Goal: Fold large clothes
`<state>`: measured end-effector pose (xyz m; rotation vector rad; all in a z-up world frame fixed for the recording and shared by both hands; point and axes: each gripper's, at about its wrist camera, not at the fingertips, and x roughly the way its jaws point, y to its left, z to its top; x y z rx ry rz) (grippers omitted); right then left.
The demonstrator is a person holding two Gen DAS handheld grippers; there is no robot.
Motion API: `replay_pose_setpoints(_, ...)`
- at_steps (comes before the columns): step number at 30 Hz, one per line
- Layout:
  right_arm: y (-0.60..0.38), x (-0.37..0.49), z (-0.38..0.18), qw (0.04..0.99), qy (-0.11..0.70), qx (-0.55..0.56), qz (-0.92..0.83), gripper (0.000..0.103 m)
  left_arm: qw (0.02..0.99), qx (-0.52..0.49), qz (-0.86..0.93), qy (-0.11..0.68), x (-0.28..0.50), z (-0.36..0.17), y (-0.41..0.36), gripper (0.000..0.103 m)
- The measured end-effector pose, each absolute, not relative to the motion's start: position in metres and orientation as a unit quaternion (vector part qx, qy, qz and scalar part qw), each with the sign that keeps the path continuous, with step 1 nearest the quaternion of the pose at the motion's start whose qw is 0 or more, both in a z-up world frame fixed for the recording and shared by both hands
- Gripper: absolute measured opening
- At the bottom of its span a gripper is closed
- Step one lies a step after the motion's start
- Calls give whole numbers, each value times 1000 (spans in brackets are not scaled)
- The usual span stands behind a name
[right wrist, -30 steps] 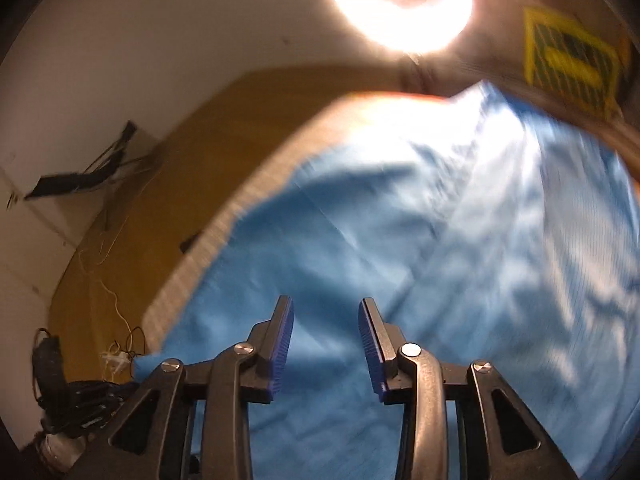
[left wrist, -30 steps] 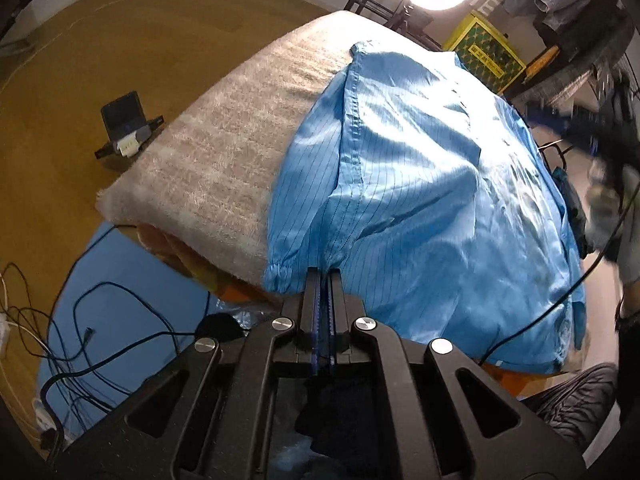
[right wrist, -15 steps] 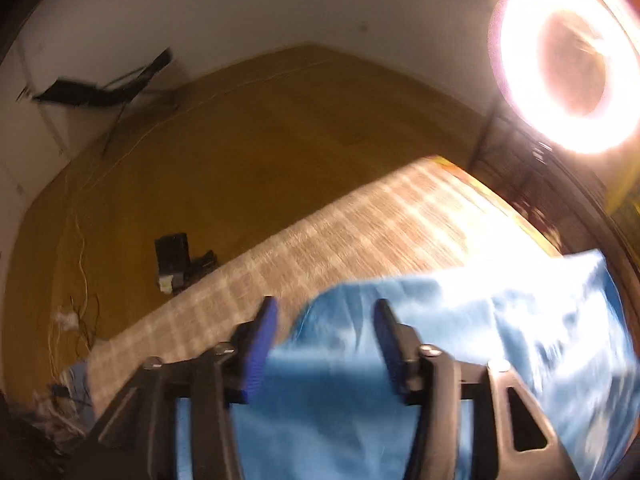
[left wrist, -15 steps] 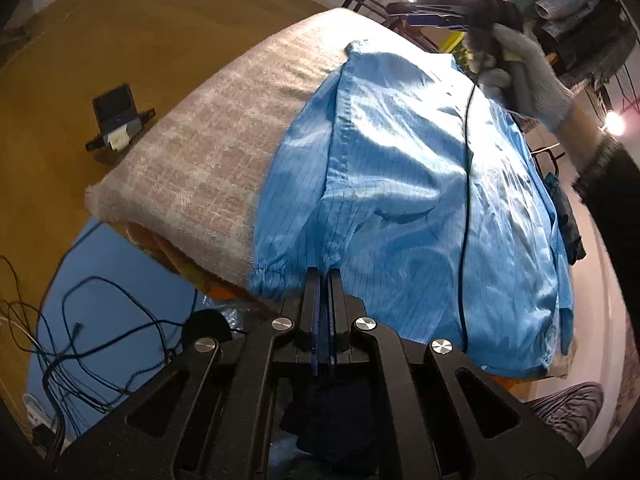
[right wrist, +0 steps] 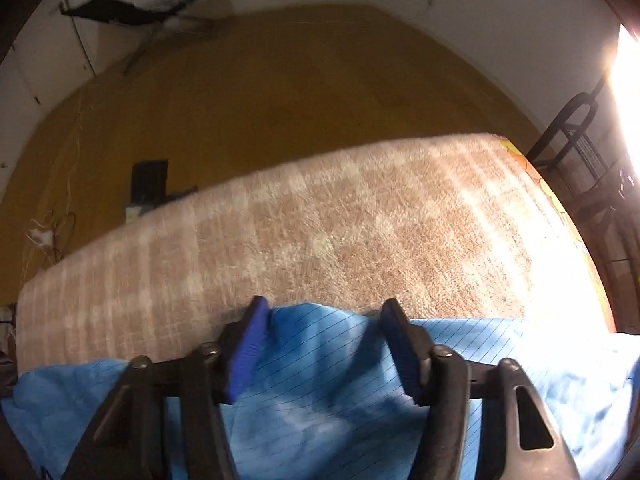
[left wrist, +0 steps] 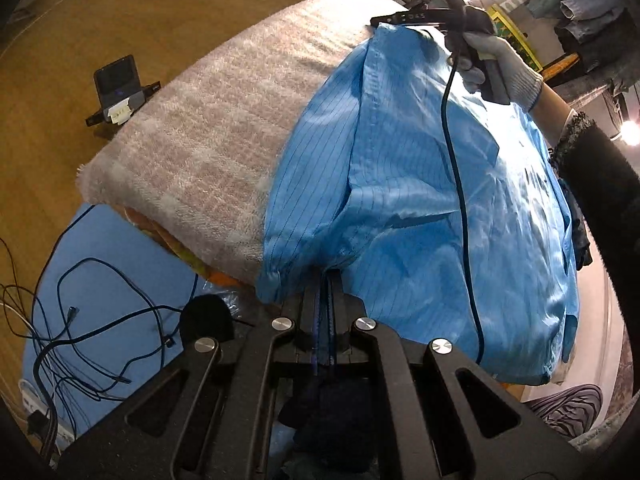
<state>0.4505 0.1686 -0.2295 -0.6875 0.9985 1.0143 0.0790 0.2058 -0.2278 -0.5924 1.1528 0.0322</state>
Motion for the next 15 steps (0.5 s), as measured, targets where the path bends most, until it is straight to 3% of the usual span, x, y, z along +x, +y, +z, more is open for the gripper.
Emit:
replay_pose_setpoints(1, 165, 449, -228, 706, 444, -305, 460, 18, 797, -275, 15, 538, 79, -228, 206, 1)
replay_pose_setpoints(2, 162, 449, -226, 709, 444, -301, 458, 3, 797, -275, 15, 538, 79, -228, 205, 1)
replay_pose_setpoints(7, 146, 442, -200, 737, 403, -294, 457, 1, 798, -279, 14, 534, 75, -227, 209, 1)
replay_pose_setpoints(11, 137, 461, -166, 790, 379, -213, 432, 0, 796, -286, 29, 533, 72, -229, 216, 1)
replay_pose_setpoints(15, 152, 465, -185, 787, 393, -235, 414, 1, 794, -282, 38, 538, 71, -232, 218, 1)
